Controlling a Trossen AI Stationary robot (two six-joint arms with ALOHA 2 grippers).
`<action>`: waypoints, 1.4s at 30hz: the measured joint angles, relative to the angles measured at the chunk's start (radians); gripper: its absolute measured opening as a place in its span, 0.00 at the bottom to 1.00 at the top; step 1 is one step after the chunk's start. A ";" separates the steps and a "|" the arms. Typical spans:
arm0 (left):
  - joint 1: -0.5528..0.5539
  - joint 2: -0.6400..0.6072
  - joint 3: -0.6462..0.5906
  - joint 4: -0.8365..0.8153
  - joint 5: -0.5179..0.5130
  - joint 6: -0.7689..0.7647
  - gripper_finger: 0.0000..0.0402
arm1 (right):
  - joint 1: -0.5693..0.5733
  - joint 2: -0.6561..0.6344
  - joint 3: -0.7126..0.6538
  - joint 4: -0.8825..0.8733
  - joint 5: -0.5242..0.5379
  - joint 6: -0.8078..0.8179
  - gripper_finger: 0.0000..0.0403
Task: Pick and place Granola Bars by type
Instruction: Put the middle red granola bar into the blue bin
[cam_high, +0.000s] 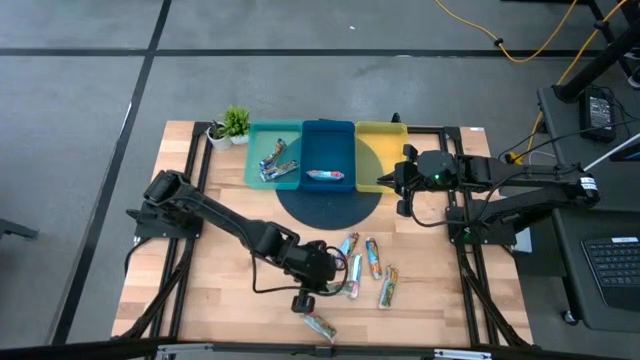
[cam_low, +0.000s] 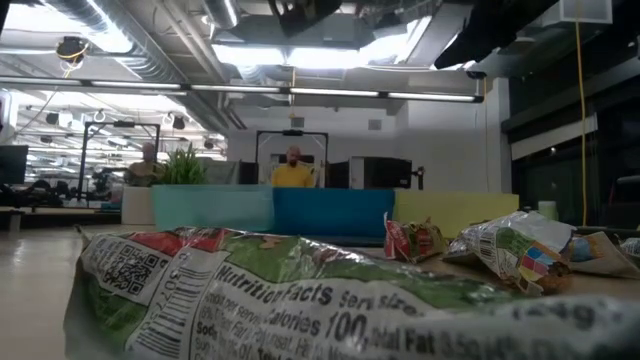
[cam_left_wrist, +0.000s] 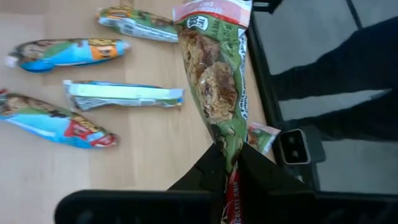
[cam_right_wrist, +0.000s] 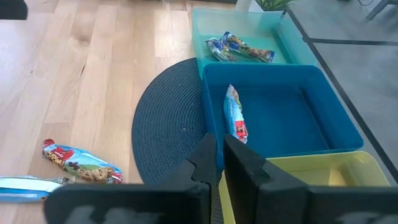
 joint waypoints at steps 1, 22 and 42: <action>0.001 0.000 0.000 0.000 -0.006 0.000 0.03 | 0.000 0.000 0.000 0.000 0.000 0.000 0.08; 0.165 -0.140 0.000 -0.185 -0.087 0.073 0.03 | 0.000 0.000 0.000 0.000 0.001 -0.009 0.08; 0.457 -0.278 0.000 -0.267 -0.171 0.196 0.03 | 0.000 0.000 0.000 0.019 0.002 -0.088 0.08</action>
